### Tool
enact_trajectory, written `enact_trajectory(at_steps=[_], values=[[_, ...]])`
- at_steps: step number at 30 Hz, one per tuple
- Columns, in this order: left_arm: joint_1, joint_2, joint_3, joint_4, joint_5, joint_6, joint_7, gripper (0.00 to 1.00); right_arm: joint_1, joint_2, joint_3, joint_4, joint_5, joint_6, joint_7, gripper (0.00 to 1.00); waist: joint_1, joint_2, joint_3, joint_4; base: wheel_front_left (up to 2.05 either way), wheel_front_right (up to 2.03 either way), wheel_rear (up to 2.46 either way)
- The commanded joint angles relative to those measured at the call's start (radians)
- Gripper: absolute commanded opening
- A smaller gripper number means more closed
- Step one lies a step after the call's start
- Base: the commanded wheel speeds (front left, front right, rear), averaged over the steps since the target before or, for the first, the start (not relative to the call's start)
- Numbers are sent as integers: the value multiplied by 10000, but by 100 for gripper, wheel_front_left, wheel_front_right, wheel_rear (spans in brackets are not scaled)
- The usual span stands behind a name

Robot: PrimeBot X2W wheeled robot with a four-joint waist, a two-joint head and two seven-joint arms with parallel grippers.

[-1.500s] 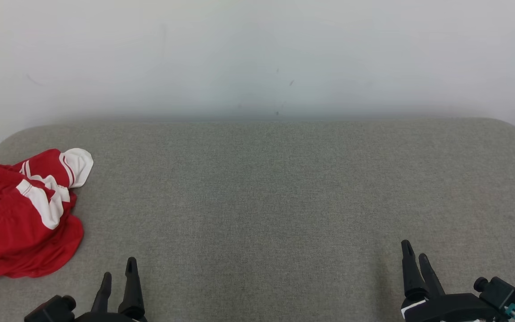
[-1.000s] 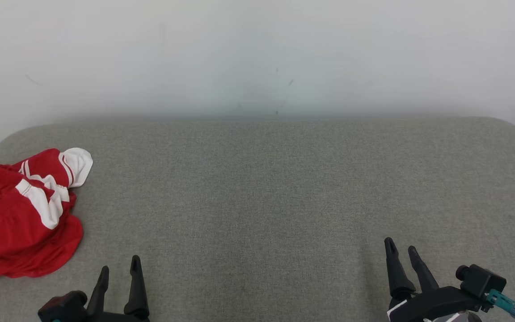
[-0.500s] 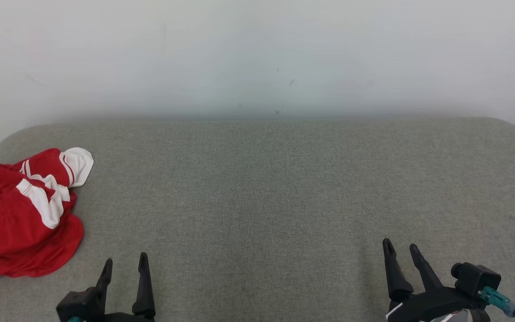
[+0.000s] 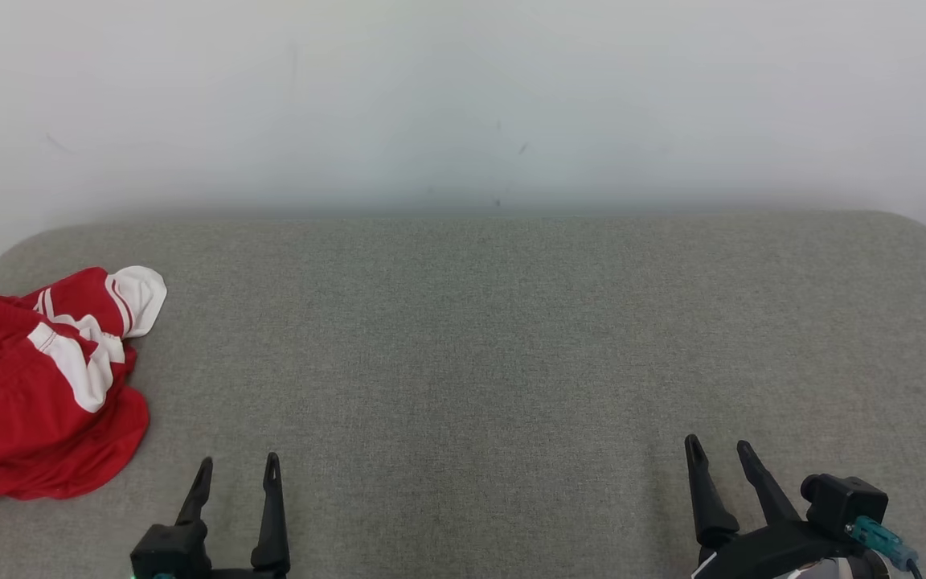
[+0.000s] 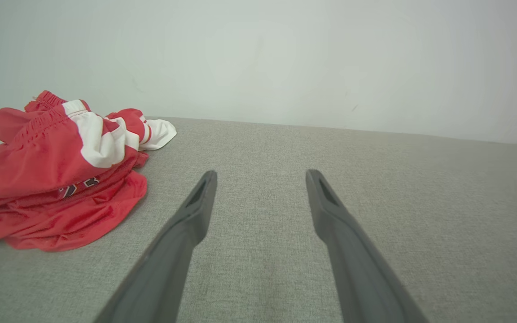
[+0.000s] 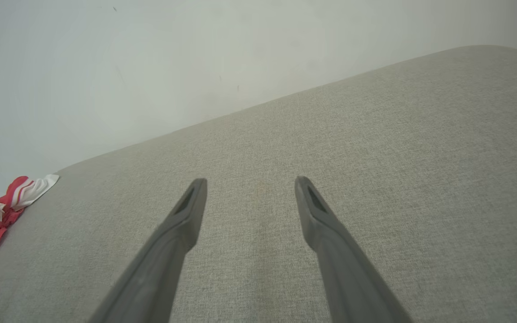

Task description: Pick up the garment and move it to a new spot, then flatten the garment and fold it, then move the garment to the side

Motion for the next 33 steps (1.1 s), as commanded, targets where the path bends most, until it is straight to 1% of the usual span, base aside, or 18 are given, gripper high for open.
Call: enact_trajectory(at_steps=[1,5,10,18,26,33], values=[[-35,33,-28,36,186,-12,-99,100,-18,-31,7,20,-185,44,-81,100,0,-1,-1,1,0,0,0],[-34,1,-60,220,401,-53,-189,100,0,-31,43,93,-462,45,-114,100,0,-1,-8,-2,0,0,0],[-35,-134,69,410,375,-150,-317,100,-2,-33,65,139,-747,42,-183,100,0,-1,-22,-9,0,0,0],[-87,-200,24,586,870,-329,-490,100,14,-34,76,190,-1225,44,-280,100,0,-1,-34,4,0,0,0],[-40,-257,57,696,1364,-380,-667,100,13,-34,144,265,-1690,47,-357,100,0,-1,-113,12,0,0,0],[77,-289,99,731,1532,-407,-687,100,73,-36,174,319,-1776,48,-356,100,0,-1,-190,26,0,0,0]])
